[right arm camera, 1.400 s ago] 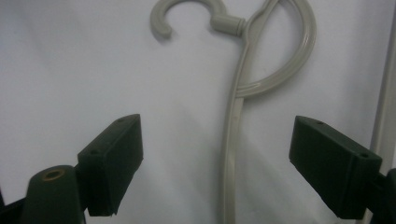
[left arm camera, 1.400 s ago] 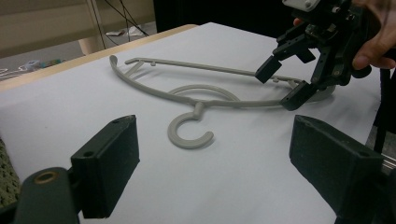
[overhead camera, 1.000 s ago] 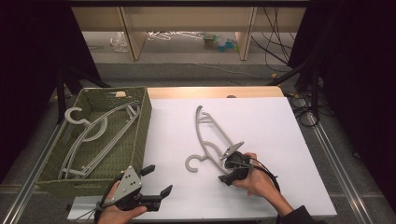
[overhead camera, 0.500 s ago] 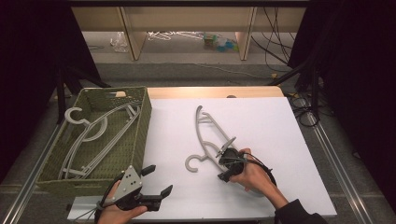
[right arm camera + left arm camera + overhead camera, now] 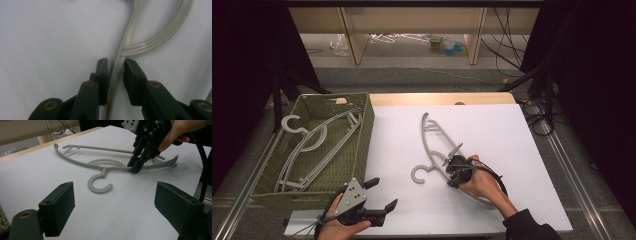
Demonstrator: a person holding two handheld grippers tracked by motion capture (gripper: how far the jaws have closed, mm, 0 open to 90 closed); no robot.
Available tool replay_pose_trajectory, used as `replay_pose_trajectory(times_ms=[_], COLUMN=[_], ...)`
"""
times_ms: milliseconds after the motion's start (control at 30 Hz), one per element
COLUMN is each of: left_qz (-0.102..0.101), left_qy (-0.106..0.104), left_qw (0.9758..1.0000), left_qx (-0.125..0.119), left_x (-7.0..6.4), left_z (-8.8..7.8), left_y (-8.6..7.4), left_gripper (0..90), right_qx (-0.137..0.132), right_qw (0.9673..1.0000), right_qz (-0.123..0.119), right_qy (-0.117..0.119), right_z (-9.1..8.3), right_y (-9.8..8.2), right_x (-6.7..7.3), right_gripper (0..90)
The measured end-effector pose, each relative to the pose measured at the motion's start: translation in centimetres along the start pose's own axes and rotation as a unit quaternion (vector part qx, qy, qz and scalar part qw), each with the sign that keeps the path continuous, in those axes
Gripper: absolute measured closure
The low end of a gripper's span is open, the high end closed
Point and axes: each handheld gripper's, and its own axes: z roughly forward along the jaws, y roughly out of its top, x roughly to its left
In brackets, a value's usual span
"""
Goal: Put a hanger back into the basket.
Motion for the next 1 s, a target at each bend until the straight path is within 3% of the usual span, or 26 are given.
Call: replay_pose_trajectory(times_ms=[167,300,367,533,567,733,800,867,967,1000], left_qz=[-0.001,0.01,0.018,0.041,0.05,0.059,0.085,0.113,0.112,0.127], left_qy=[0.001,0.001,-0.003,0.003,0.008,0.015,0.015,0.02,0.016,0.014], left_qw=[1.0,0.9999,0.9997,0.9987,0.998,0.9963,0.9934,0.9883,0.9867,0.9836], left_qx=[0.001,0.013,0.014,0.031,0.036,0.061,0.076,0.101,0.117,0.127], left_x=[0.0,-0.1,-0.2,-0.5,-0.5,-0.5,-0.5,-0.2,0.0,0.1], left_z=[0.1,0.2,0.4,1.0,1.1,2.4,3.4,4.3,5.6,6.2], left_y=[0.0,-0.1,-0.1,0.0,0.1,0.7,0.9,1.1,1.3,1.3], left_gripper=[16.8,17.3,18.0,20.8,21.8,27.6,29.5,30.6,33.3,33.7], right_qx=[0.0,0.005,0.003,-0.005,-0.01,-0.02,-0.022,-0.024,-0.025,-0.027], right_qw=[1.0,0.9996,0.9991,0.997,0.9967,0.9944,0.9934,0.9919,0.9903,0.9897], right_qz=[-0.004,-0.026,-0.037,-0.07,-0.071,-0.083,-0.09,-0.099,-0.109,-0.111], right_qy=[0.003,0.001,0.019,0.032,0.039,0.061,0.067,0.077,0.083,0.086], right_z=[-0.1,-0.6,-1.1,-2.9,-3.2,-4.4,-4.8,-4.8,-4.9,-5.0], right_y=[0.0,-0.5,-0.9,-1.8,-2.0,-2.5,-2.6,-2.7,-2.7,-2.7], right_x=[-0.1,-0.2,-0.1,0.5,0.7,1.3,1.6,2.0,2.5,2.6], right_gripper=[77.0,81.8,82.2,82.2,82.2,82.2,82.2,82.2,82.2,82.2])
